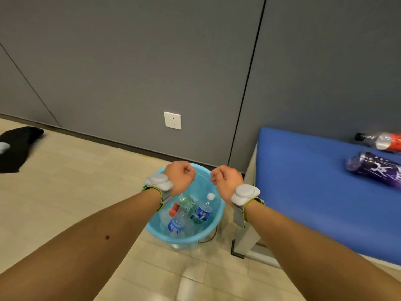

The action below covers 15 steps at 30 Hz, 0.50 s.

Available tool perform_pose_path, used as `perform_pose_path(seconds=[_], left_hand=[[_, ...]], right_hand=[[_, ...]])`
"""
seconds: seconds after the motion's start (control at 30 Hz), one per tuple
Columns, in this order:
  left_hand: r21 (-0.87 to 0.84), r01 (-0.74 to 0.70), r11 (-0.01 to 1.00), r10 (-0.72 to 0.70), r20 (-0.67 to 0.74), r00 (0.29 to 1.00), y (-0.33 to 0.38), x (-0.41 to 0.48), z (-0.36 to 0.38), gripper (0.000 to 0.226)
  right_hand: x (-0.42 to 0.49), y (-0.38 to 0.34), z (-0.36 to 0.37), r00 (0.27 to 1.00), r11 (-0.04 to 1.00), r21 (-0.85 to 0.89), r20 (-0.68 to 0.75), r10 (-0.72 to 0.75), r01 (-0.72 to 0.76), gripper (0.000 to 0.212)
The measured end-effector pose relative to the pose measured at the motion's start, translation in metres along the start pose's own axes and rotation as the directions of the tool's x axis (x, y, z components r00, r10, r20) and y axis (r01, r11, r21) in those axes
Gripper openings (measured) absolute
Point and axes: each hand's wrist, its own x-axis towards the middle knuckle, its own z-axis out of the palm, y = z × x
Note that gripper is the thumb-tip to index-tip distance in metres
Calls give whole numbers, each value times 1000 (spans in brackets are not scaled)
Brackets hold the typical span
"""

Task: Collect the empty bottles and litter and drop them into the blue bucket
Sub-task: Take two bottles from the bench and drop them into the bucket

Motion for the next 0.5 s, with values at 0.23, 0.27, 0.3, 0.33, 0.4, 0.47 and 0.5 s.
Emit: perform_pose_path(seconds=[0.23,0.27,0.3,0.33,0.4,0.47,0.5], left_hand=[[-4,-11,1000,11,-14,1000,132,-1,-97,16],[-6,-18,1000,18,-2,1000,156,-1,-115,15],[-12,-22,1000,22,14,1000,176,-2,-131,14],[-12,-29,1000,29,19,999,193,-4,-145,14],[9,-52,999,52,14,999,230,-8,-174,15],[15,-67,998,67,23,998,263,-14,-200,15],[17,-74,997,74,26,997,277,-17,-210,15]], right_hand=[[8,-132,-106,999,998,-56,-34,-7,5,24],[10,-156,-125,999,998,-56,-44,-8,5,24],[11,-177,-141,999,999,-52,-49,-2,-1,25],[11,-194,-154,998,999,-49,-56,-4,2,27],[13,-231,-181,998,999,-47,-63,14,-17,30],[14,-263,-205,997,999,-29,-68,40,-42,29],[14,-277,-216,997,999,-24,-69,45,-46,29]])
